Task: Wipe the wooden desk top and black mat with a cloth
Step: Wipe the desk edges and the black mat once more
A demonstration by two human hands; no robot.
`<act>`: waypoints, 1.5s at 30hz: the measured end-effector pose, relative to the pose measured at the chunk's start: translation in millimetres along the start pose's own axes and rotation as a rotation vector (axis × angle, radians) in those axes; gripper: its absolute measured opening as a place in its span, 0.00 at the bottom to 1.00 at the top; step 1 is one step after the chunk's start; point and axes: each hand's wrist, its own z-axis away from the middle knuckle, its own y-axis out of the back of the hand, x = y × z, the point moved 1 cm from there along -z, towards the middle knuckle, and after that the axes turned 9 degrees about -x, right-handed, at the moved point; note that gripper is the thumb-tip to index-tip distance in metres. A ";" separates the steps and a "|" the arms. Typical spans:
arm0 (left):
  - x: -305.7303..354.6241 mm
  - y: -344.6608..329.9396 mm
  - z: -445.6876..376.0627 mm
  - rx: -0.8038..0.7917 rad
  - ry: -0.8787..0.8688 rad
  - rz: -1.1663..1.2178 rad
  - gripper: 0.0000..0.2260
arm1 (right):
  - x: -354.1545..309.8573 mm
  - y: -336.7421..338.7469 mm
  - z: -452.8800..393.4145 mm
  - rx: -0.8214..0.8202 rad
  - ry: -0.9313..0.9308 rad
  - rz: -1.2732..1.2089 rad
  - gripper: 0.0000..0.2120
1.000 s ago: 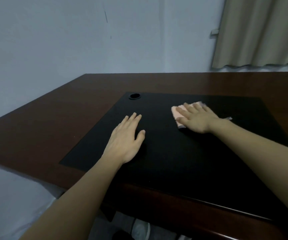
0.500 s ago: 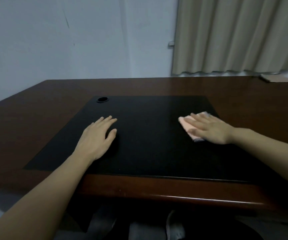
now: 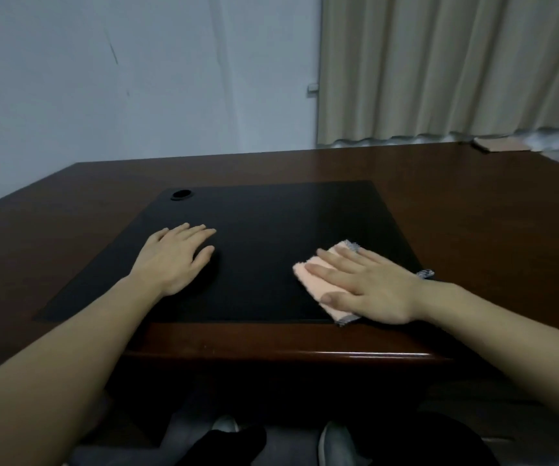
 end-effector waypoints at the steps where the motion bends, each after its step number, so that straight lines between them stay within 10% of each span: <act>1: 4.3 1.3 -0.2 0.010 -0.004 0.019 0.23 | 15.3 0.4 7.4 -0.002 -0.042 -0.013 0.36; 9: 63.4 -2.2 1.3 0.023 -0.138 0.213 0.21 | 70.2 9.7 -32.5 0.024 -0.407 -0.082 0.31; 18: 81.8 -12.1 -4.2 0.066 -0.165 0.353 0.19 | -21.7 -15.2 27.2 0.034 -0.042 0.015 0.40; 28: 83.0 -14.0 1.6 0.117 -0.181 0.369 0.19 | 3.8 -23.8 49.1 0.032 -0.394 -0.065 0.30; 34: 83.0 -9.8 4.6 0.106 -0.164 0.368 0.19 | -80.9 -25.8 23.0 0.099 -0.193 -0.018 0.32; 40: 84.8 -9.8 6.1 0.116 -0.188 0.376 0.19 | -14.6 -34.6 79.9 0.075 -0.231 -0.052 0.51; 45: 86.7 -10.0 4.5 0.150 -0.234 0.335 0.19 | 60.2 -24.2 79.1 0.014 -0.462 -0.152 0.33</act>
